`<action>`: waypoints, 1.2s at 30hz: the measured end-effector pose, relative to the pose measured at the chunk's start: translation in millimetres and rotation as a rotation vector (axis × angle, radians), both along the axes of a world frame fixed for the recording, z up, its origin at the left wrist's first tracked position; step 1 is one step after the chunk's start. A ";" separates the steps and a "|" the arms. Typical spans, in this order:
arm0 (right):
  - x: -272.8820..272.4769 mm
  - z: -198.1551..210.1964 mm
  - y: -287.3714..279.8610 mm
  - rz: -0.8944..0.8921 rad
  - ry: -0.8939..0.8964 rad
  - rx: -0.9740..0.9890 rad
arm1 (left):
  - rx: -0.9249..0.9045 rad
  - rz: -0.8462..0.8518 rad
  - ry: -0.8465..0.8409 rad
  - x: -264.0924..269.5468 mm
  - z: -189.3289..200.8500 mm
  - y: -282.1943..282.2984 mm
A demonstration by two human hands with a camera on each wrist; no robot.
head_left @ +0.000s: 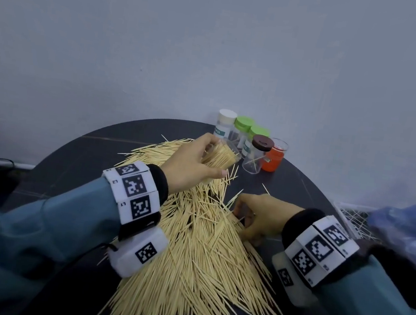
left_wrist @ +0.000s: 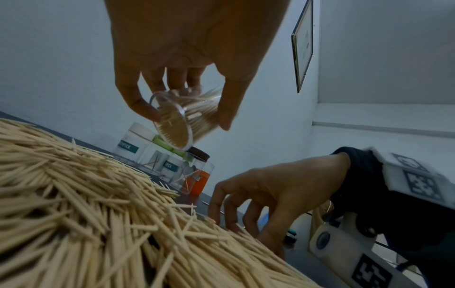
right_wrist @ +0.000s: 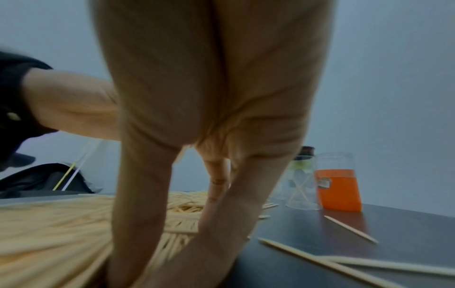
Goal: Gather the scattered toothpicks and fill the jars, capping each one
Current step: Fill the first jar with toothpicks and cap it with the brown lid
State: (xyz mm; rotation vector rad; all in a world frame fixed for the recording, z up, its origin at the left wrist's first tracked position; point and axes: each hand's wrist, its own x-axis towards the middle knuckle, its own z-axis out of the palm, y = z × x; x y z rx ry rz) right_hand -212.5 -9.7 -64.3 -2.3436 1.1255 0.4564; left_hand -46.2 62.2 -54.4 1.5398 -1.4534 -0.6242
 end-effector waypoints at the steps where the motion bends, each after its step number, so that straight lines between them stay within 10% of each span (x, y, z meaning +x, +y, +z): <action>1: 5.1 0.1 -1.0 0.012 -0.013 -0.010 | -0.001 0.001 0.000 1.2 -0.3 -0.4; 36: 16.2 9.4 36.6 0.092 0.207 -0.177 | -0.012 -0.039 0.010 -0.6 -3.4 -0.2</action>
